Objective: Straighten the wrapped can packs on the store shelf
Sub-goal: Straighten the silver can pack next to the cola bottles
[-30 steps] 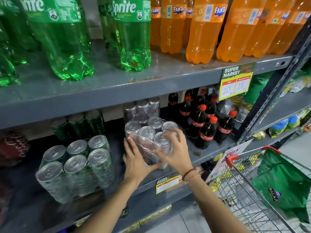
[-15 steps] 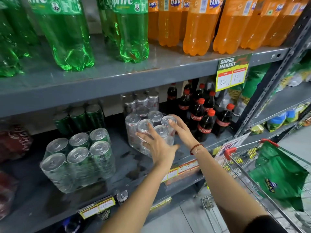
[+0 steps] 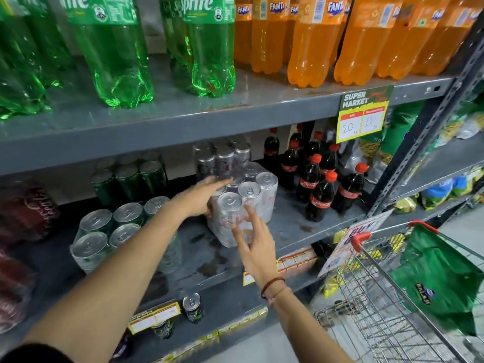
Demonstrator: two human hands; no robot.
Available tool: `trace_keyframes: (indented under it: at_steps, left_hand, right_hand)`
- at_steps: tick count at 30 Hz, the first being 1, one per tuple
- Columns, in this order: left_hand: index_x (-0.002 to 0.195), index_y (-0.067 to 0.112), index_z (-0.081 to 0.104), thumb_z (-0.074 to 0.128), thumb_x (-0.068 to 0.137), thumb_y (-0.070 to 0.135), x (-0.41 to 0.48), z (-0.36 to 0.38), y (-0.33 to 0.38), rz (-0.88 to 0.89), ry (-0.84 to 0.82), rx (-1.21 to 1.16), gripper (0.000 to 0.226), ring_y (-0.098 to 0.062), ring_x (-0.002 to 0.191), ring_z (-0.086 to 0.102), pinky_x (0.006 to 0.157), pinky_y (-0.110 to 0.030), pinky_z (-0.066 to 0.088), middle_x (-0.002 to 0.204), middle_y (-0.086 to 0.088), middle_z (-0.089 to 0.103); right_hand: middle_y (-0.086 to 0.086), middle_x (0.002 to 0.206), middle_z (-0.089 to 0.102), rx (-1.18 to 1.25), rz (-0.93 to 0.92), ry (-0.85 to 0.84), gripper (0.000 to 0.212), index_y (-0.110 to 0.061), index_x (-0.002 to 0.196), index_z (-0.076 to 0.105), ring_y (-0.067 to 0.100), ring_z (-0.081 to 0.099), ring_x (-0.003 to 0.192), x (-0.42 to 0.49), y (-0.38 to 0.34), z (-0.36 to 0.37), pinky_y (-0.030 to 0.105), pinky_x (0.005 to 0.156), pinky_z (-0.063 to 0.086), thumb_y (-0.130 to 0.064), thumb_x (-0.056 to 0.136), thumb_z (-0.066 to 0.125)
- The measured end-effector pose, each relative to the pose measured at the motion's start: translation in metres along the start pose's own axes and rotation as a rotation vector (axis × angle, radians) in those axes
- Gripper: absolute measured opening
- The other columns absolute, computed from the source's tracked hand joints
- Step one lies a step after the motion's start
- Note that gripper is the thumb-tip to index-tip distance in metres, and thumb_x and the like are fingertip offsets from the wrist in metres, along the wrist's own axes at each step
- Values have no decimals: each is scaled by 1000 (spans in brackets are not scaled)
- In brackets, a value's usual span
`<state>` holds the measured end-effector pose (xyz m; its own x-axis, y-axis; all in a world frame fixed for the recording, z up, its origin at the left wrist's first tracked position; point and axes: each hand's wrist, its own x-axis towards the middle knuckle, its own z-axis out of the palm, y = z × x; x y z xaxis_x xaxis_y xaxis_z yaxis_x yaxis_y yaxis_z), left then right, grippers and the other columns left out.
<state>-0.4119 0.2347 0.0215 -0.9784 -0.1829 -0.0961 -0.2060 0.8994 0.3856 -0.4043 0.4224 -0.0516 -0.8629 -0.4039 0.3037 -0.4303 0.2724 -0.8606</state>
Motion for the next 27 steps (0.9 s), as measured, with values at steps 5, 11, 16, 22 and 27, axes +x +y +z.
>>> trace_keyframes:
  at_steps: [5,11,16,22,27]
  left_hand:
    - [148,29,-12,89,54,33,-26,18,23,-264,-45,-210,138,-31,146,2,115,-37,17,154,-18,-23]
    - [150,23,1,88,56,35,-24,53,52,-345,351,-524,128,-35,144,14,110,-41,26,156,-25,-5]
    - [149,27,13,91,51,30,-13,42,25,-313,317,-489,125,-30,138,31,110,-42,33,156,-12,20]
    - [150,22,2,88,58,18,-4,23,41,-379,128,-228,127,-39,137,31,108,-41,34,155,-26,4]
    - [150,21,1,88,60,18,-8,27,57,-436,175,-191,125,-46,132,35,103,-45,38,154,-29,-8]
  right_hand:
    - [5,127,43,-103,-13,16,78,-24,138,39,17,47,116,55,15,-53,35,99,45,-32,72,79]
    - [17,156,10,-341,-60,-462,114,-28,149,16,32,14,145,129,14,-81,32,116,20,-17,60,87]
    - [10,154,24,-380,-76,-344,101,-26,144,35,26,27,142,129,25,-62,29,111,28,-25,57,89]
    - [15,156,14,-500,-53,-351,110,-29,147,25,38,38,134,128,21,-58,40,107,36,-30,57,89]
    - [20,157,14,-554,-21,-513,117,-32,147,25,37,19,144,147,14,-63,42,115,24,-33,51,91]
